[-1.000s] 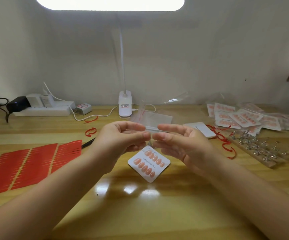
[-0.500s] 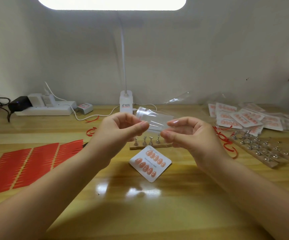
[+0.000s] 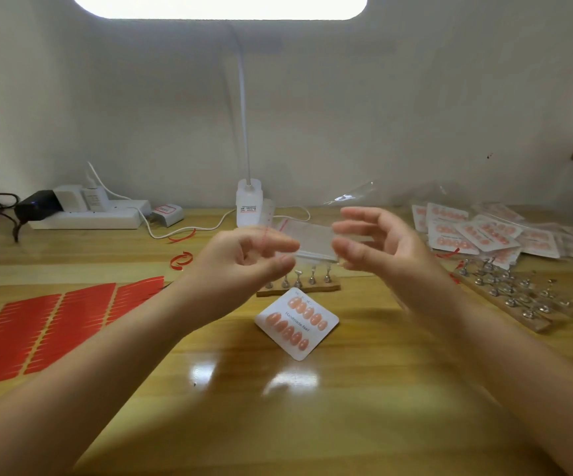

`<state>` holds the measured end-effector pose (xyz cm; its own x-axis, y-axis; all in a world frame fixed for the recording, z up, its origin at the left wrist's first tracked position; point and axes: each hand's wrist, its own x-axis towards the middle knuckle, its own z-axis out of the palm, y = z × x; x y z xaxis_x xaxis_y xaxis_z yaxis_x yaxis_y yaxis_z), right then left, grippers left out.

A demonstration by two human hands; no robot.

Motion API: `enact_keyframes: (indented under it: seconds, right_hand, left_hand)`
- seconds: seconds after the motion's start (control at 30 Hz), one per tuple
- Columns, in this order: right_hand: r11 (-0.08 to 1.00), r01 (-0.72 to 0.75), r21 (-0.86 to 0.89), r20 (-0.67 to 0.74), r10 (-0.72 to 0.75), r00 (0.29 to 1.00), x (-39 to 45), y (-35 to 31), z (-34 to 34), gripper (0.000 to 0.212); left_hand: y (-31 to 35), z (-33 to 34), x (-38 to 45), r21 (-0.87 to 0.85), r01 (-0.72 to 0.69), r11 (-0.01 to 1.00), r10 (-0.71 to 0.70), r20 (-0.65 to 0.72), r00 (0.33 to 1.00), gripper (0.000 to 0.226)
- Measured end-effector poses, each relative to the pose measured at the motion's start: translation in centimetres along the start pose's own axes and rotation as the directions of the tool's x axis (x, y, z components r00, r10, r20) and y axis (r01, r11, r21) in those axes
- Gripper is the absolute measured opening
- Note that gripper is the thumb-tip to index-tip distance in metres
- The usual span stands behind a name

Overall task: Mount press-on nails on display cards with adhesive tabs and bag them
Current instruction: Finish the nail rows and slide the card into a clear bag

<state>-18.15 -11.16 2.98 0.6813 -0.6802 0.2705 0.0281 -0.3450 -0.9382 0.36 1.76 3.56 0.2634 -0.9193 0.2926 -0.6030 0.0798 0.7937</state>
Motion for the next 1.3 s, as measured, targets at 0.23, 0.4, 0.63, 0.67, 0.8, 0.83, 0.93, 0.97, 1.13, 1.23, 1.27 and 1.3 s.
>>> enact_keyframes:
  seconds: [0.23, 0.4, 0.63, 0.67, 0.8, 0.83, 0.93, 0.97, 1.13, 1.23, 1.27, 1.3]
  right_hand:
    - [0.833, -0.364, 0.416, 0.153, 0.330, 0.931, 0.2, -0.6, 0.7, 0.101]
    - [0.638, -0.471, 0.609, 0.335, 0.331, 0.882, -0.3, 0.1, 1.8, 0.069]
    - [0.775, -0.356, 0.522, 0.145, 0.331, 0.932, 0.1, 0.6, 2.1, 0.029]
    - [0.784, -0.341, 0.518, 0.120, 0.328, 0.937, 0.2, 0.8, 2.1, 0.027]
    - [0.797, -0.269, 0.541, 0.007, 0.315, 0.949, 0.6, 1.8, 1.7, 0.021]
    - [0.796, -0.252, 0.551, -0.026, 0.318, 0.948, 0.7, 2.1, 1.5, 0.023]
    - [0.792, -0.219, 0.571, -0.091, 0.325, 0.941, 1.0, 2.9, 1.0, 0.027]
    - [0.790, -0.214, 0.575, -0.107, 0.331, 0.938, 1.1, 3.1, 0.8, 0.029]
    - [0.771, -0.214, 0.600, -0.150, 0.371, 0.917, 1.1, 4.1, 0.7, 0.032]
    - [0.772, -0.217, 0.597, -0.146, 0.371, 0.917, 1.1, 4.5, 1.0, 0.031]
    - [0.776, -0.216, 0.593, -0.143, 0.365, 0.920, 1.1, 4.6, 1.2, 0.031]
    - [0.779, -0.213, 0.589, -0.140, 0.358, 0.923, 1.1, 4.7, 1.3, 0.031]
  left_hand:
    - [0.2, 0.8, -0.9, 0.744, -0.218, 0.632, 0.270, 0.053, 0.961, 0.083]
    - [0.2, 1.8, -1.4, 0.798, -0.299, 0.523, 0.332, 0.131, 0.934, 0.070]
    - [0.4, 2.2, -1.6, 0.819, -0.286, 0.498, 0.313, 0.138, 0.940, 0.083]
    - [0.4, 2.3, -1.6, 0.819, -0.278, 0.502, 0.308, 0.131, 0.942, 0.085]
    - [-0.1, 2.7, -1.7, 0.777, -0.220, 0.589, 0.307, 0.037, 0.951, 0.084]
    - [-0.2, 2.9, -1.7, 0.759, -0.202, 0.619, 0.302, 0.007, 0.953, 0.083]
    - [-0.9, 3.6, -1.9, 0.682, -0.110, 0.723, 0.258, -0.119, 0.959, 0.079]
    - [-1.0, 3.9, -1.9, 0.653, -0.068, 0.754, 0.224, -0.160, 0.961, 0.077]
    - [-1.9, 4.8, -1.9, 0.703, 0.074, 0.707, -0.027, -0.078, 0.997, 0.082]
    - [-2.1, 5.2, -2.1, 0.749, 0.041, 0.662, -0.047, -0.014, 0.999, 0.084]
    - [-2.3, 5.3, -2.2, 0.747, 0.035, 0.664, -0.049, -0.003, 0.999, 0.085]
    - [-2.4, 5.5, -2.2, 0.738, 0.032, 0.674, -0.052, 0.004, 0.999, 0.085]
